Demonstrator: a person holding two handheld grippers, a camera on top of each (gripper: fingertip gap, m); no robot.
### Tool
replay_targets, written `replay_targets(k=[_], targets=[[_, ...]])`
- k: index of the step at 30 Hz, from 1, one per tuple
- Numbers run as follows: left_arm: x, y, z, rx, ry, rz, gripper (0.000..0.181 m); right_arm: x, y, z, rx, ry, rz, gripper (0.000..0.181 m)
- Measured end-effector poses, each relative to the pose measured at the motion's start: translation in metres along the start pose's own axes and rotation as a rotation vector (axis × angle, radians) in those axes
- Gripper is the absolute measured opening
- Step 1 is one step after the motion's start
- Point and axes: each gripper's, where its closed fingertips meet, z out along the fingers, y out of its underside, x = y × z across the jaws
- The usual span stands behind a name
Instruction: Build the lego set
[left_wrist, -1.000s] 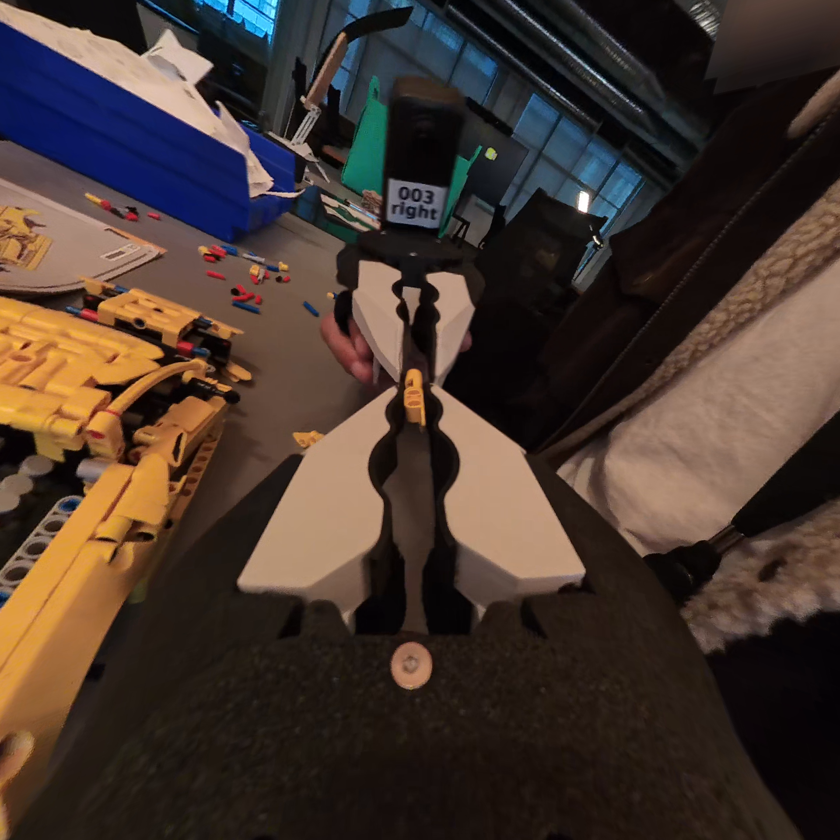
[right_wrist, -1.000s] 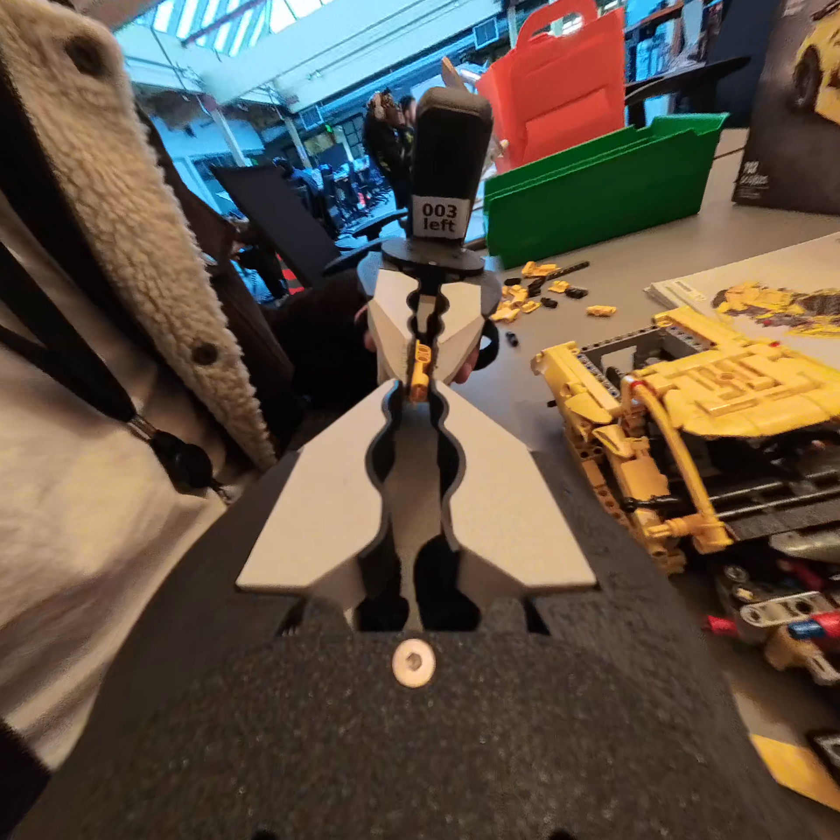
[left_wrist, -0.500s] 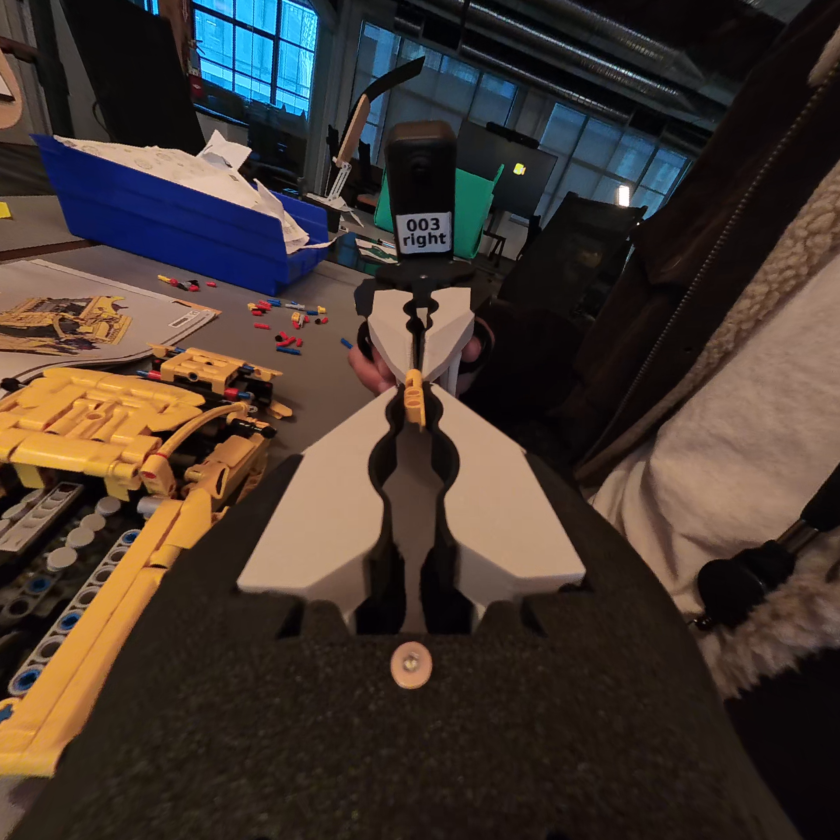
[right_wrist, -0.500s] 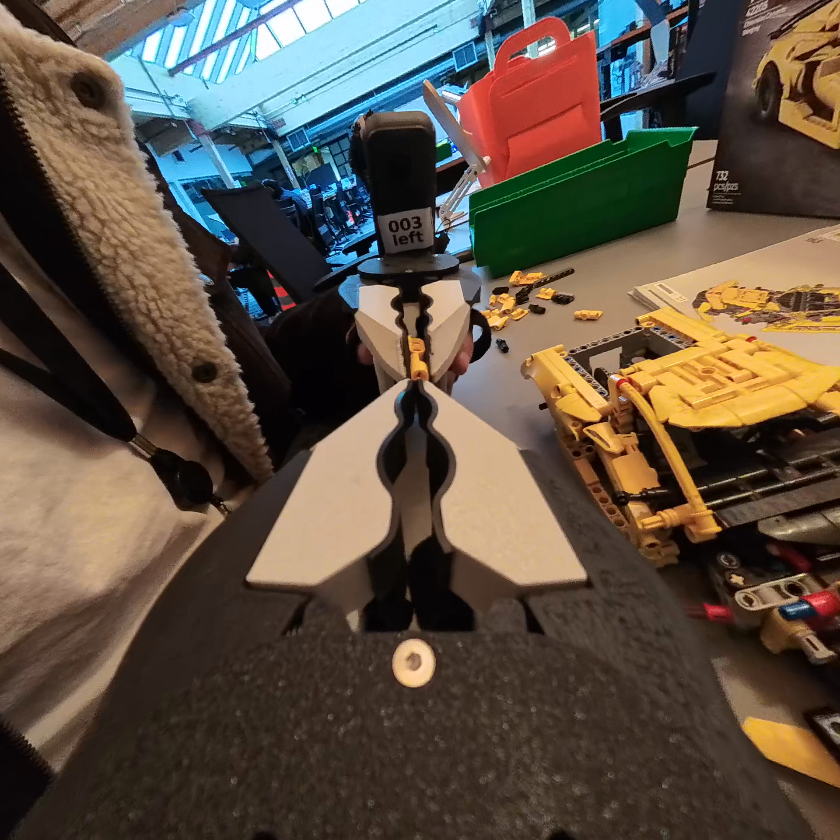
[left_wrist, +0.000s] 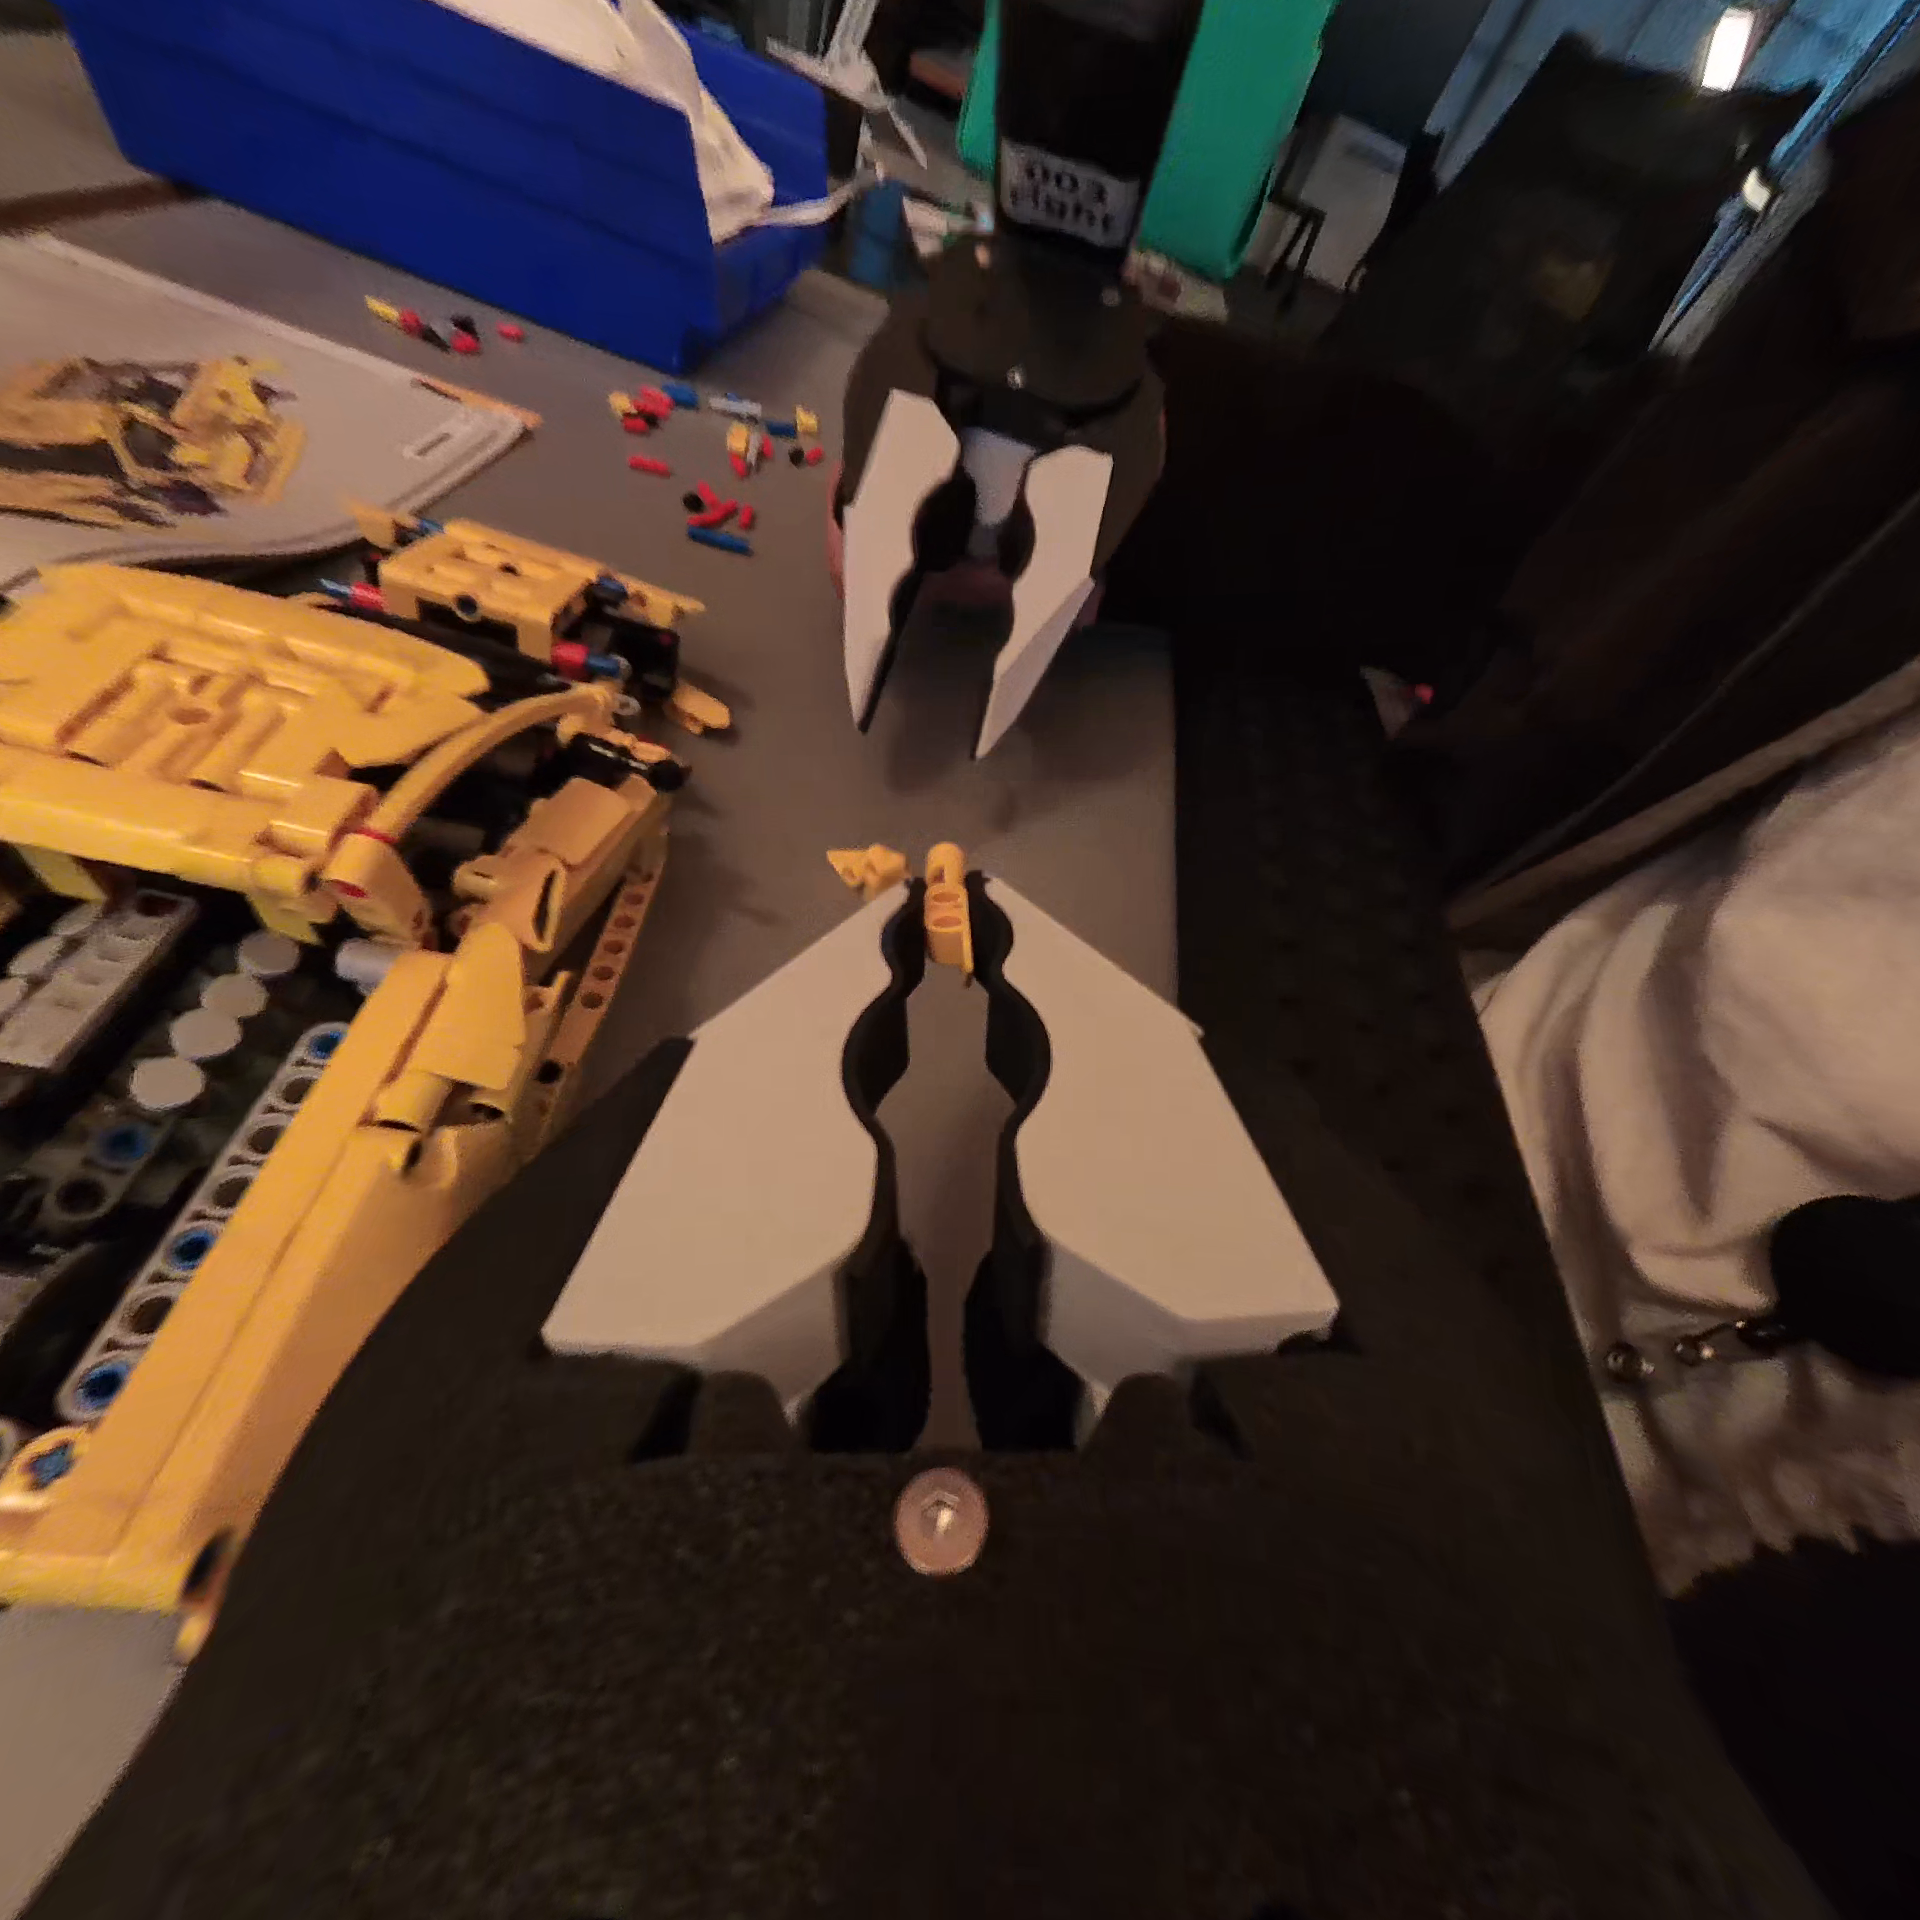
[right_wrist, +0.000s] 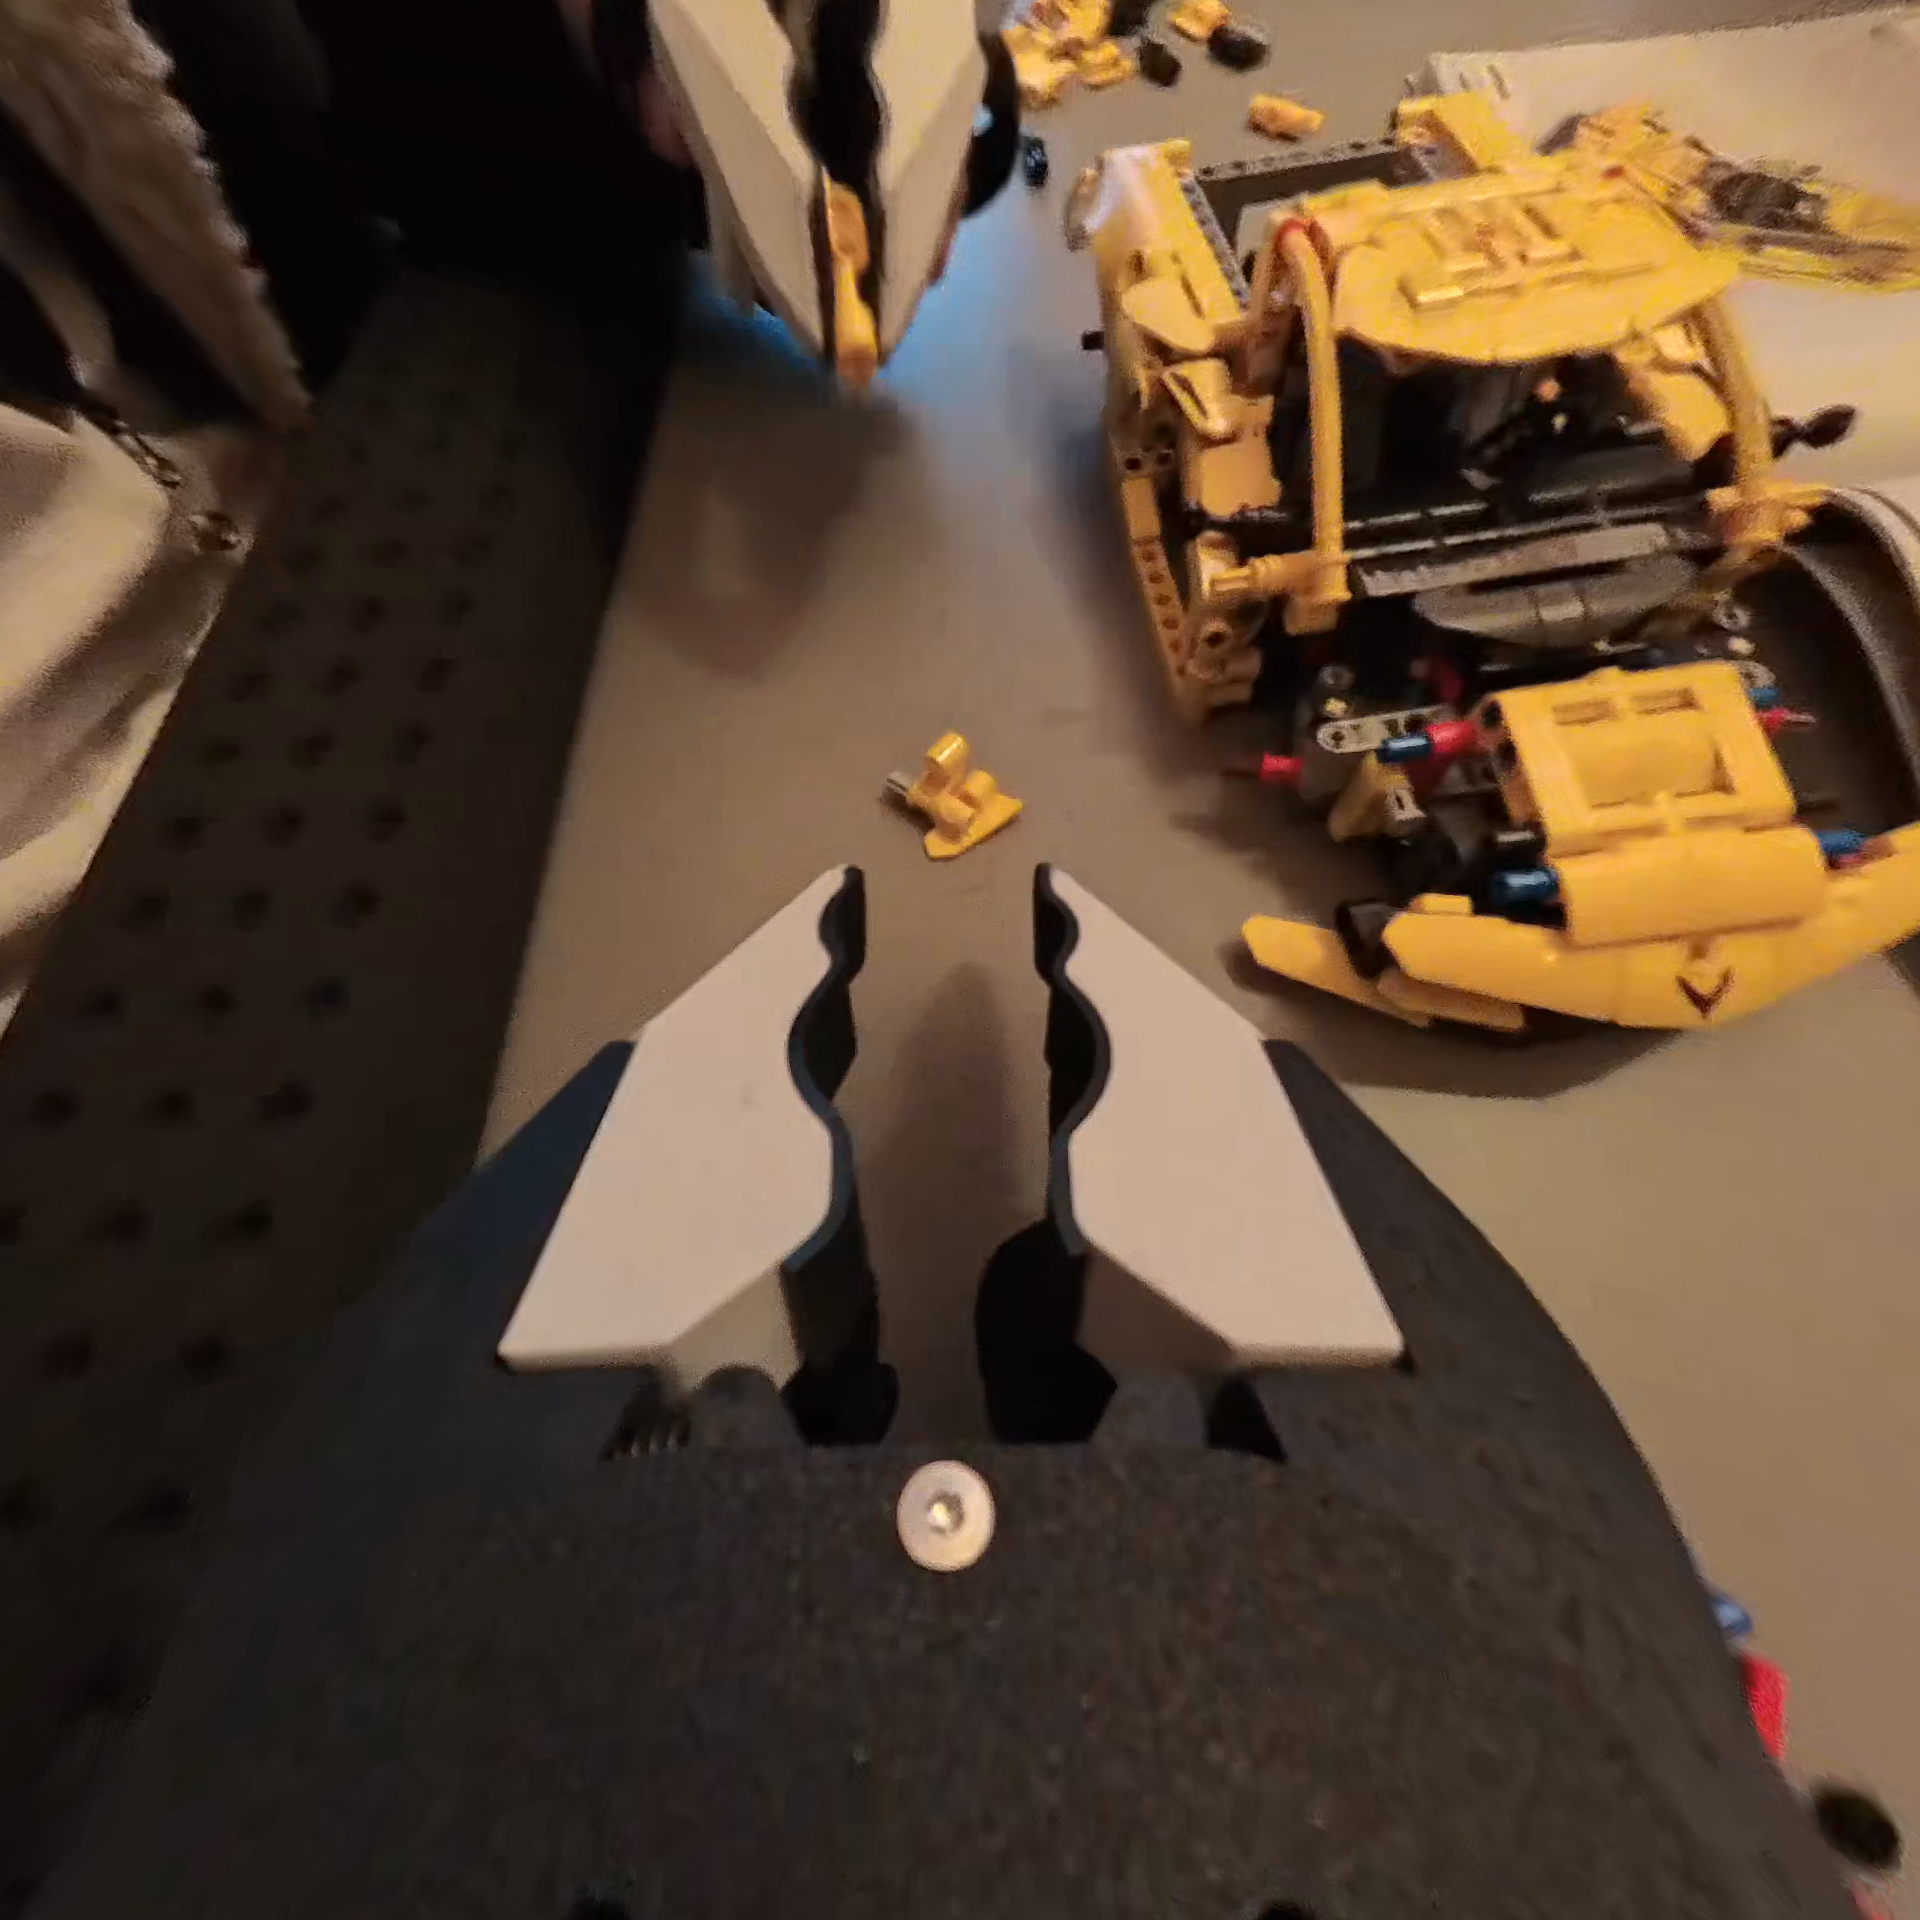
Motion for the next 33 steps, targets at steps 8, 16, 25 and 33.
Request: replay_targets(k=[8, 16, 25, 33], targets=[[-0.001, 0.011, 0.007, -0.059, -0.026, 0.016, 0.007, -0.001, -0.002, 0.03, -0.133, -0.161, -0.234, 0.023], [0.001, 0.02, 0.011, -0.104, -0.022, 0.03, 0.007, -0.002, 0.001, 0.046, -0.181, -0.263, -0.27, 0.017], [0.003, 0.006, 0.006, -0.017, -0.031, 0.126, 0.007, -0.019, -0.025, 0.044, -0.085, -0.265, 0.217, 0.016], [0.005, -0.034, -0.018, 0.232, 0.029, 0.032, 0.007, -0.02, -0.103, 0.024, 0.38, -0.367, 0.632, 0.015]])
